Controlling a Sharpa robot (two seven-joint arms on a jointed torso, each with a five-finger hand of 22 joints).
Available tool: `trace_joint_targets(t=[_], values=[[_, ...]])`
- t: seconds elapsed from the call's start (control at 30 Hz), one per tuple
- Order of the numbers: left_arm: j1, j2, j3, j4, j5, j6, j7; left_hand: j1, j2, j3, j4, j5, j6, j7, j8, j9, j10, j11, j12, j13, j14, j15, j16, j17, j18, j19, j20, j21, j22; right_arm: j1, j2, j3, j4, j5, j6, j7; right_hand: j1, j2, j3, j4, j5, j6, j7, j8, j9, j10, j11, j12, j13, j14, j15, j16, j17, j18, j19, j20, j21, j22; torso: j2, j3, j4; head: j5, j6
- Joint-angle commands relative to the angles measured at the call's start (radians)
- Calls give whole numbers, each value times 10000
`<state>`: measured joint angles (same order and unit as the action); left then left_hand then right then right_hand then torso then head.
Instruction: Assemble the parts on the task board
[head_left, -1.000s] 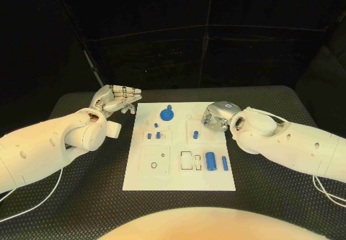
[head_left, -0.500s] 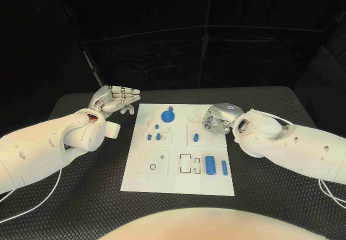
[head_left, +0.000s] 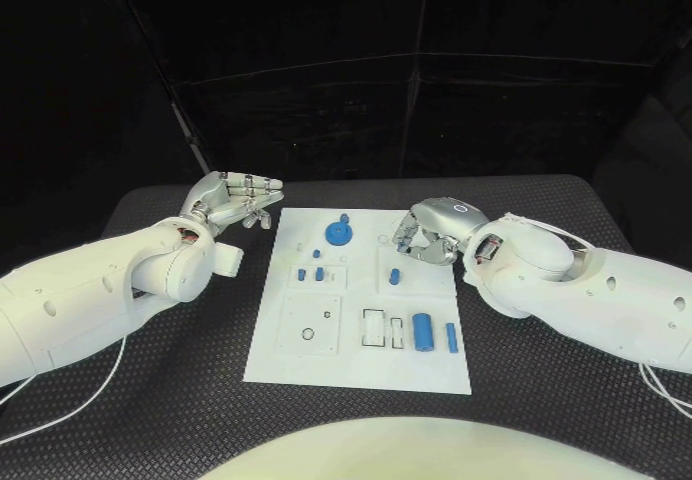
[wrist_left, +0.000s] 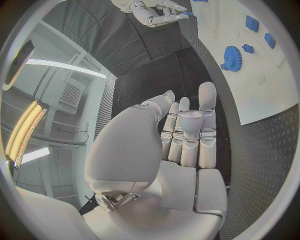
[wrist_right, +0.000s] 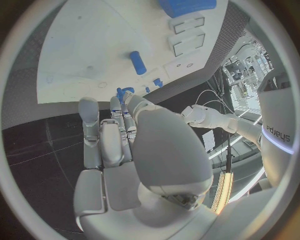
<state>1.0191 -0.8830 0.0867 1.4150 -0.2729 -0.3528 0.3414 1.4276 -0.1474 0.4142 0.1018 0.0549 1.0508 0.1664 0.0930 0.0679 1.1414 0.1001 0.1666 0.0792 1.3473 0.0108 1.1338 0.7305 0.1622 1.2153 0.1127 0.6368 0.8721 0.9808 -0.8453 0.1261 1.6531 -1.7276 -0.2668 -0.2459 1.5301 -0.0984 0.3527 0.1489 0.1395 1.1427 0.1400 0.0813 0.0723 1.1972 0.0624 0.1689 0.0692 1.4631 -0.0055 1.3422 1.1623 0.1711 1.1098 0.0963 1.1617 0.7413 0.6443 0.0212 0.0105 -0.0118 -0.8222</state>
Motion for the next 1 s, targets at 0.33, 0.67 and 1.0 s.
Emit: trace_joint_targets(t=[0.33,0.67,1.0], values=[[15,97,13,34,41,91,71,67,63,12,-55,-25,-28,33,-25,-4,-76,-21,8,-11,-58,1,-54,-23,190,-80,-17,-67,-7,14,631,30,686,497,-396,402,-54,-21,127,-56,16,23,-15,13,-10,42,56,18,-11,404,-68,58,29,-176,88,-6,47,-23,9,-27,23,330,-18],[20,280,14,23,42,126,50,67,63,12,-55,-25,-28,33,-25,-4,-76,-21,8,-11,-58,1,-54,-23,190,-80,-17,-67,-7,-60,1549,-146,280,631,-299,802,-55,-16,185,-105,57,3,4,-7,-18,21,71,-5,-16,400,-60,55,15,-172,74,-5,30,-57,17,-27,14,958,-247],[31,451,16,19,42,150,38,71,65,14,-62,-26,-25,34,-22,-3,-87,-19,11,-12,-61,3,-55,-28,189,-80,-15,-65,-4,-493,2143,-382,-243,555,-177,1116,-51,-12,223,-147,83,-3,13,-17,-20,15,78,-16,-16,399,-55,59,18,-171,66,-3,22,-73,14,-17,13,1498,-505]])
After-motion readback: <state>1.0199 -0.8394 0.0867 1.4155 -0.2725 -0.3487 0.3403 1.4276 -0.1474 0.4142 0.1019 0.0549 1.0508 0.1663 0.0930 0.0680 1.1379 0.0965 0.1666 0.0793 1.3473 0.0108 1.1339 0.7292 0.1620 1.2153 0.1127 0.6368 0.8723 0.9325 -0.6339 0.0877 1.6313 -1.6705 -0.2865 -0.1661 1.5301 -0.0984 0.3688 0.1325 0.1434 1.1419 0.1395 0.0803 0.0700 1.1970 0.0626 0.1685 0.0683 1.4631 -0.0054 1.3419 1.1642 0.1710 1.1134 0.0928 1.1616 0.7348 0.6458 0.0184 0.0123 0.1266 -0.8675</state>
